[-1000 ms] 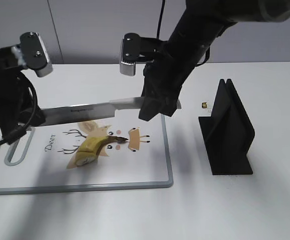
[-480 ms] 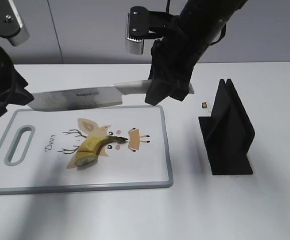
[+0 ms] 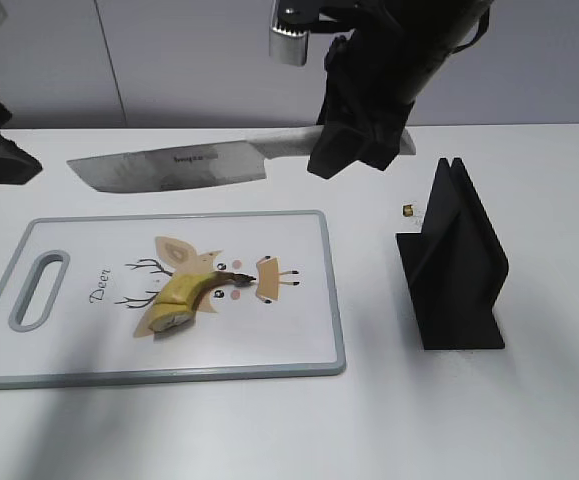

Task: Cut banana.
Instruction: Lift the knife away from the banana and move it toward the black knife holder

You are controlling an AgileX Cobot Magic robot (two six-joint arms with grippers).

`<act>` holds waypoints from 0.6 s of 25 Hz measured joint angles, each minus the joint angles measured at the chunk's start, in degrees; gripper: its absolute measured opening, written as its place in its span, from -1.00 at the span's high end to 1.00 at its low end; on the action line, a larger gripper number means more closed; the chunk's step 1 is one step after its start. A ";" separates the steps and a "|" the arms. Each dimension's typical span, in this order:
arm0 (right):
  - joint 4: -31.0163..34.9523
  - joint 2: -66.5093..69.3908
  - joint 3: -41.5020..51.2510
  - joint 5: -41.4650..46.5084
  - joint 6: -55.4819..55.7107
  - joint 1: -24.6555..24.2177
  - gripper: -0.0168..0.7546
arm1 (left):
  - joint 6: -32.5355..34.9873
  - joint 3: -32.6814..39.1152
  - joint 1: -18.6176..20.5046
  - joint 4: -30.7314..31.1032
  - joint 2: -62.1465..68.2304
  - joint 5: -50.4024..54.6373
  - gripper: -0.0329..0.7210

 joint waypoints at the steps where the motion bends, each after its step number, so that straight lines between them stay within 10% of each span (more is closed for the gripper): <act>1: -0.42 -0.58 0.00 0.07 1.08 0.00 0.54 | -2.69 0.00 0.00 1.69 -0.48 -0.05 -0.74; 8: -3.06 -5.08 0.04 3.20 16.93 0.00 0.54 | -29.24 0.00 4.70 13.27 -2.66 5.34 -0.74; 15: -3.97 -8.34 0.11 10.93 33.89 0.00 0.54 | -40.01 0.05 10.23 12.51 -3.79 21.77 -0.72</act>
